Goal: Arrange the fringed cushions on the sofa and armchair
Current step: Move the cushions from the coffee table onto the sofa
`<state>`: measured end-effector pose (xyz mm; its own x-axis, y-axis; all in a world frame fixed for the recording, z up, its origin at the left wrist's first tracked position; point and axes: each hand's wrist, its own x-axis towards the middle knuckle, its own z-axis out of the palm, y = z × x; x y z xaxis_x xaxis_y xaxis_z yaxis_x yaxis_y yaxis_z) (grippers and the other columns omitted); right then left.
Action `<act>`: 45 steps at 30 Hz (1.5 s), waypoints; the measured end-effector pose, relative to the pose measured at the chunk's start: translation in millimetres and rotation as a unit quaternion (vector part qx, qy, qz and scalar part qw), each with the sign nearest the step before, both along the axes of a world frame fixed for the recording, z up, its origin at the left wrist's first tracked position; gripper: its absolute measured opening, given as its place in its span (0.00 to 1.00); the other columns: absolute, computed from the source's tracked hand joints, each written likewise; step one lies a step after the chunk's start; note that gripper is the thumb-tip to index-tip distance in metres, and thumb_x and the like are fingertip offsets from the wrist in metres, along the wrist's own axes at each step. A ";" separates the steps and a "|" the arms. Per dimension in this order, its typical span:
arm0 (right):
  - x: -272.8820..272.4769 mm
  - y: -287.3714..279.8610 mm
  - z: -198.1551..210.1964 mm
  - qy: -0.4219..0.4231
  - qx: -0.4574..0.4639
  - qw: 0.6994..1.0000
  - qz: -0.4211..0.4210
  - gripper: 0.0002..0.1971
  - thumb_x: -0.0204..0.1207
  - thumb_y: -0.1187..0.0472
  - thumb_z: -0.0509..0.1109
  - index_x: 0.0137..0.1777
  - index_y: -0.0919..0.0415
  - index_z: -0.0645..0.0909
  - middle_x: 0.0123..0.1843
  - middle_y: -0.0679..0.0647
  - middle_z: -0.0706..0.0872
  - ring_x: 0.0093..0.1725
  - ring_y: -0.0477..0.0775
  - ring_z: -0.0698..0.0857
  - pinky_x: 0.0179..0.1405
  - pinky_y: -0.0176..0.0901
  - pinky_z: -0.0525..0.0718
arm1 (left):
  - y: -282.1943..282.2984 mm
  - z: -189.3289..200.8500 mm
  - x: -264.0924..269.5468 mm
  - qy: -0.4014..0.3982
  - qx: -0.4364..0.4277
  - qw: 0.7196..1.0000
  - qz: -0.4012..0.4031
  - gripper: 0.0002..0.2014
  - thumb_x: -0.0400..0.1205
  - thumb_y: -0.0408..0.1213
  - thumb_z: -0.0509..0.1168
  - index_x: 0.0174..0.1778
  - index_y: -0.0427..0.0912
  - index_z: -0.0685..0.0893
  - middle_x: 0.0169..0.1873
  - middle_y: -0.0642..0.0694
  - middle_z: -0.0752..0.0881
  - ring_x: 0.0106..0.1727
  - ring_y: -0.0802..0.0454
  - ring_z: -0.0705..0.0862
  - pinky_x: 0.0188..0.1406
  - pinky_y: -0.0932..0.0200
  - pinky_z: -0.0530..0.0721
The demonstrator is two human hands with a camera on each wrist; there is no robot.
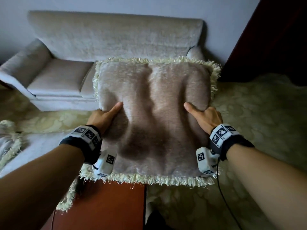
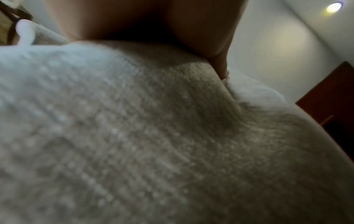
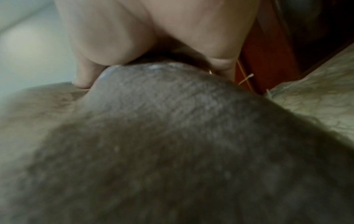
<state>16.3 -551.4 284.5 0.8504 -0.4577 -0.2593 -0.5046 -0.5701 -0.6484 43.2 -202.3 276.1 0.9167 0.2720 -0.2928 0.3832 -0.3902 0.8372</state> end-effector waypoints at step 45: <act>565.1 -236.6 88.1 -0.072 -0.014 0.997 -0.009 0.63 0.57 0.13 0.65 0.78 0.65 0.76 0.77 0.68 0.79 0.71 0.72 0.81 0.71 0.57 0.81 | -243.9 77.9 591.0 -0.052 -0.062 0.996 -0.036 0.59 0.43 0.83 0.72 0.61 0.41 0.88 0.55 0.41 0.91 0.55 0.39 0.90 0.64 0.41 0.87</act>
<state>581.3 -788.1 372.6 0.8692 -0.4793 -0.1215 -0.4175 -0.5799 -0.6996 634.2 -446.2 354.0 0.9597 0.1718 -0.2224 0.2666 -0.3056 0.9141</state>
